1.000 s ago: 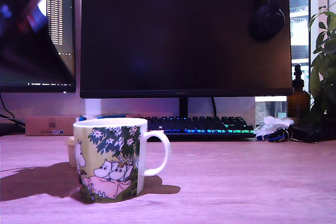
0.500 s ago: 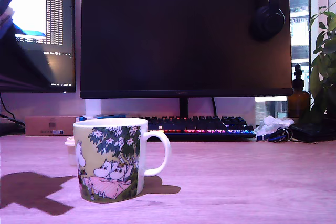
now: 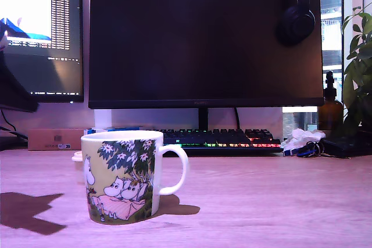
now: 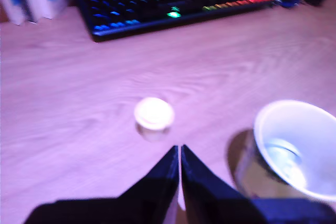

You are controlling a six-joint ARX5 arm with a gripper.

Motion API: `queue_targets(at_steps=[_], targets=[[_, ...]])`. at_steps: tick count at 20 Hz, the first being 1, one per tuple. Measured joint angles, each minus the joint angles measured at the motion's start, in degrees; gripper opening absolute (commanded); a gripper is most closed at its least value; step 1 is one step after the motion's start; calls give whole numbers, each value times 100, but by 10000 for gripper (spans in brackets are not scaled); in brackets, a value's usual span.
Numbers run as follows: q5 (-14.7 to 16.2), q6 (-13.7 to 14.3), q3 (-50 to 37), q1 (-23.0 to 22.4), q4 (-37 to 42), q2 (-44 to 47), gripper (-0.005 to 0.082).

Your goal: Pick up the coffee capsules on the table and drop them inside the coffee cup

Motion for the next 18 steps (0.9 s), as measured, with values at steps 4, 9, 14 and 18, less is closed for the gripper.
queue_targets(at_steps=[4, 9, 14, 18], targets=[[345, 116, 0, 142, 46, 2, -19], [597, 352, 0, 138, -90, 2, -18], [599, 584, -101, 138, 260, 98, -10], [597, 586, -949, 170, 1226, 114, -10]])
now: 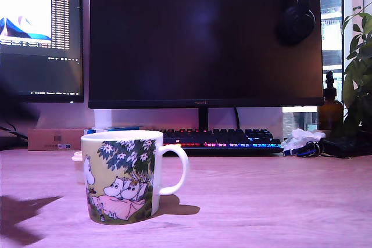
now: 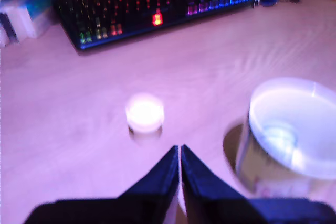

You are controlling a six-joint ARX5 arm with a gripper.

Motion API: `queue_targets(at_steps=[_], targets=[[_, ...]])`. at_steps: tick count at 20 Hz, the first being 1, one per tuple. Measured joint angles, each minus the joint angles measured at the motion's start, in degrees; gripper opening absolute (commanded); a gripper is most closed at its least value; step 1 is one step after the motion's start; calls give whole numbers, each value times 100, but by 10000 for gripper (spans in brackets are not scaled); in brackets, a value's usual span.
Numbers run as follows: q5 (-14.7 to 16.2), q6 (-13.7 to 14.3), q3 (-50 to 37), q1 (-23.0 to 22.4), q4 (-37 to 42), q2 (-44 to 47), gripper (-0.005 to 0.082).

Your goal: Pick up the coffee capsules on the table and drop them inside the coffee cup

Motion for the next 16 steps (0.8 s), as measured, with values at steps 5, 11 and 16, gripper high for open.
queue_targets(at_steps=[5, 11, 16], targets=[[2, 0, -313, 70, 162, 2, -10], [-48, 0, -313, 79, 188, 2, -5], [-114, 2, -313, 79, 673, 326, 484]])
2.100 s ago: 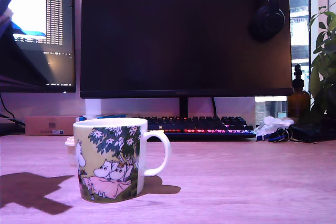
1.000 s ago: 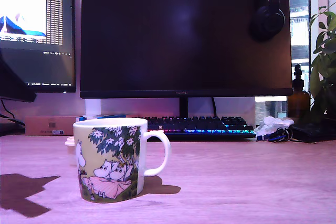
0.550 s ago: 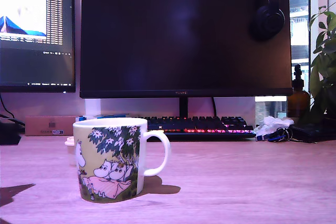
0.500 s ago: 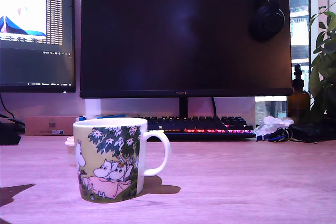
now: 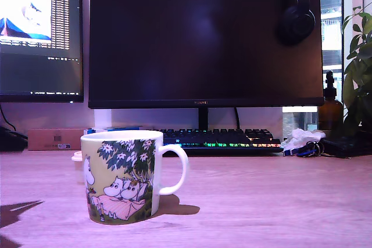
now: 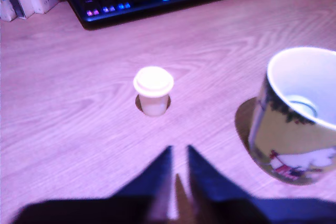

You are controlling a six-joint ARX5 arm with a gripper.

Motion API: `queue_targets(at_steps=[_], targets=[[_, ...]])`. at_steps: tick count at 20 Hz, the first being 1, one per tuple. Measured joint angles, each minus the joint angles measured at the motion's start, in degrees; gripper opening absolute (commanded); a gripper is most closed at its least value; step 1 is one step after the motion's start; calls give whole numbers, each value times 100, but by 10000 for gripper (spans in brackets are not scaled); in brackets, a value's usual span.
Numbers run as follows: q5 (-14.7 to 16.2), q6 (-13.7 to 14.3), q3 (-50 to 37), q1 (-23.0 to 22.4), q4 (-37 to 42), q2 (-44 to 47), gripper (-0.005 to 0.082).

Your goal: Pick up the coffee capsules on the table and drop them inside the coffee cup

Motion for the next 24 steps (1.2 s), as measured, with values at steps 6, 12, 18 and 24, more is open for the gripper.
queue_targets(at_steps=[6, 12, 18, 24], targets=[[-125, 0, 0, 2, 927, 1143, 536], [-236, 0, 0, 2, 1657, 1805, 536], [-278, 7, 0, 17, 2142, 2247, 536], [-199, 33, 0, 136, 2677, 2691, 536]])
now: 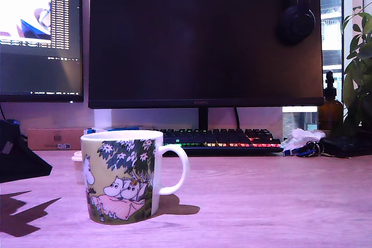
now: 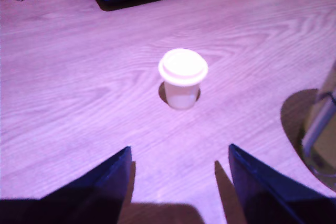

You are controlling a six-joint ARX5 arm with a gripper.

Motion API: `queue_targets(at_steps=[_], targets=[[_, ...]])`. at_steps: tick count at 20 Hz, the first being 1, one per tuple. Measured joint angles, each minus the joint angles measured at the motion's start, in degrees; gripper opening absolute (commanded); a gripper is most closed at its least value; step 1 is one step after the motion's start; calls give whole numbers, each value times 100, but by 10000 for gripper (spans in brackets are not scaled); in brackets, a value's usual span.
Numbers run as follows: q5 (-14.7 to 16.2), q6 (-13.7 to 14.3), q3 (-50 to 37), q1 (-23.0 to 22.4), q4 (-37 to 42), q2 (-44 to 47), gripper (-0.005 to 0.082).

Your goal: Pick up the coffee capsules on the table and drop them inside the coffee cup

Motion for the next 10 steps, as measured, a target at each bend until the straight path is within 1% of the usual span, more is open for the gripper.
queue_targets(at_steps=[1, 4, 7, 8, 10], targets=[[63, 72, 0, 20, 166, 83, 536], [133, 146, 2, 22, 509, 422, 536], [306, 271, 52, 26, 520, 767, 536], [326, 343, 116, 26, 525, 887, 536], [337, 400, 306, 26, 573, 1145, 536]])
